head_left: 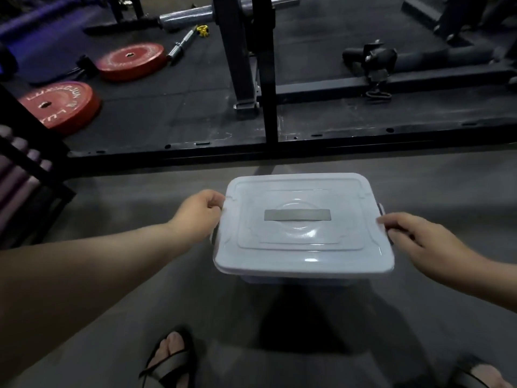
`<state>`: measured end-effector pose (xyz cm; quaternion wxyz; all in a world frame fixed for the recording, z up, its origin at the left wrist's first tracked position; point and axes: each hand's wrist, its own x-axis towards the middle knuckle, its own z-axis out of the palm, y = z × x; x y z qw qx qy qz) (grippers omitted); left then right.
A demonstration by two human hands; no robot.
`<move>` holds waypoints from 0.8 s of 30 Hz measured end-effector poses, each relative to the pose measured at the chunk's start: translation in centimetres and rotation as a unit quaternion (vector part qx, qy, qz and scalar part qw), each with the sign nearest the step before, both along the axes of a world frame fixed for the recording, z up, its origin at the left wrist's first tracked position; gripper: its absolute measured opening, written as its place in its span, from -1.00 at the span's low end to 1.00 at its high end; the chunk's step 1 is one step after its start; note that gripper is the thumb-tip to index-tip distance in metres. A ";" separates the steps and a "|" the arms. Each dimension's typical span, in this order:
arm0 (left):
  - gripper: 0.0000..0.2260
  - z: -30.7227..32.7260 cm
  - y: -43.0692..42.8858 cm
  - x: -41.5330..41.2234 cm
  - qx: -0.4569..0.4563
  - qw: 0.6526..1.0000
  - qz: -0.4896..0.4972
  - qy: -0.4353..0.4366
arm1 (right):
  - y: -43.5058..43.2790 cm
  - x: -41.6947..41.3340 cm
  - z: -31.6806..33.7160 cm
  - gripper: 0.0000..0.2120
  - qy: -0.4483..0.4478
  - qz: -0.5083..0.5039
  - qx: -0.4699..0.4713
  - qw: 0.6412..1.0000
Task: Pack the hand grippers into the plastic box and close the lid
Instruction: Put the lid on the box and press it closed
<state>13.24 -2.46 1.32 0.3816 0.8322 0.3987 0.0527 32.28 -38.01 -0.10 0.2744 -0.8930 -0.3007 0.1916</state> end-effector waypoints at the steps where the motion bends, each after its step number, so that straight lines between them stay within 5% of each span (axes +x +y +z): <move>1: -0.89 -0.2 -0.2 0.1 0.010 1.000 0.020 0.013 | 0.3 -0.1 0.0 -0.78 0.004 -0.006 0.009 1.000; 14: -0.74 -2.9 -1.6 -0.2 -0.042 0.994 0.059 0.079 | 4.6 -0.5 -0.4 -0.88 0.071 -0.138 0.035 0.987; 24: -0.73 -3.3 -1.8 -0.3 -0.016 0.992 0.072 0.099 | 4.2 -0.9 -3.4 -0.65 -0.052 -0.120 -0.035 0.991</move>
